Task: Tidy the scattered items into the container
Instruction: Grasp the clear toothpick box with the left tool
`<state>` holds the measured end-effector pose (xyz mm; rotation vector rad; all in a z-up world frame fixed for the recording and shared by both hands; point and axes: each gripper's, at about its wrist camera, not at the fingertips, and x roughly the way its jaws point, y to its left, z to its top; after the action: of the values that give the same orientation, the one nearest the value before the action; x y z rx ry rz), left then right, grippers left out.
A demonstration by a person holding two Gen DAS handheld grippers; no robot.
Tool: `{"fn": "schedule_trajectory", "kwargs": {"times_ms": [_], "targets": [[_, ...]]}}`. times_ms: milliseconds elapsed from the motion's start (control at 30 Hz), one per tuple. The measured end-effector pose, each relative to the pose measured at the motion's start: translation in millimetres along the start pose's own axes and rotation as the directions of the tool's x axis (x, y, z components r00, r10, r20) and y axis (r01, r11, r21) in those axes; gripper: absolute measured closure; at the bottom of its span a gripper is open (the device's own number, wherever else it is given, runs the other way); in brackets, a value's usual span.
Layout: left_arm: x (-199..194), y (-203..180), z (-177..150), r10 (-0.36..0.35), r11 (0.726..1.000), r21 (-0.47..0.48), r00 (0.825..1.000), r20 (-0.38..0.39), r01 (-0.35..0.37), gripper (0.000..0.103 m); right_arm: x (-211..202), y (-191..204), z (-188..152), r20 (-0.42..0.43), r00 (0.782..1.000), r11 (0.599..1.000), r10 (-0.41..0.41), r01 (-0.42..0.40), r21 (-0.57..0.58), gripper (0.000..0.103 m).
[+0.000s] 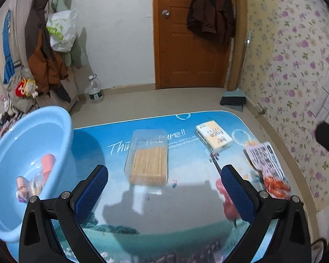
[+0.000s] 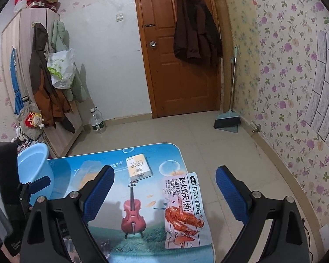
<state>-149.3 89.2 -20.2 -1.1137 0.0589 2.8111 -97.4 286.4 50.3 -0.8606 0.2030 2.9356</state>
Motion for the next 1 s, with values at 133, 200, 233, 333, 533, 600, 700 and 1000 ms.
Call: {"fn": "schedule_trajectory", "kwargs": {"times_ms": [133, 200, 233, 333, 533, 600, 700, 1000], "targets": [[24, 5, 8, 0.003, 0.999, -0.042, 0.999, -0.034, -0.004, 0.0, 14, 0, 2, -0.011, 1.0, 1.0, -0.014, 0.014, -0.007, 0.008], [34, 8, 10, 0.004, 0.998, -0.056, 0.999, -0.052, -0.007, 0.0, 21, -1, 1, -0.017, 1.0, 1.0, -0.015, 0.015, -0.01, 0.008], [39, 9, 10, 0.004, 0.998, -0.059, 0.998, -0.06, -0.008, 0.0, 25, 0, 1, -0.022, 1.0, 1.0, -0.014, 0.014, -0.014, 0.008], [51, 9, 11, 0.018, 0.999, -0.047, 0.997, -0.078, -0.021, 0.0, 33, 2, 1, -0.027, 1.0, 1.0, -0.013, 0.012, -0.024, 0.008], [65, 8, 9, 0.024, 0.999, -0.026, 0.994, -0.107, -0.027, 0.0, 46, 3, -1, -0.044, 0.999, 1.0, -0.009, 0.008, -0.027, 0.008], [68, 7, 8, 0.027, 0.999, -0.015, 0.993, -0.111, -0.028, 0.002, 49, 4, -2, -0.048, 0.999, 1.0, -0.008, 0.007, -0.028, 0.008], [75, 5, 6, 0.03, 1.0, 0.0, 0.992, -0.126, -0.031, 0.005, 51, 4, -2, -0.05, 0.999, 1.0, -0.008, 0.007, -0.029, 0.008], [87, 2, 6, 0.038, 0.999, 0.009, 0.987, -0.154, -0.037, 0.006, 58, 0, -4, -0.058, 0.998, 1.0, -0.013, 0.011, -0.028, 0.008]]}}
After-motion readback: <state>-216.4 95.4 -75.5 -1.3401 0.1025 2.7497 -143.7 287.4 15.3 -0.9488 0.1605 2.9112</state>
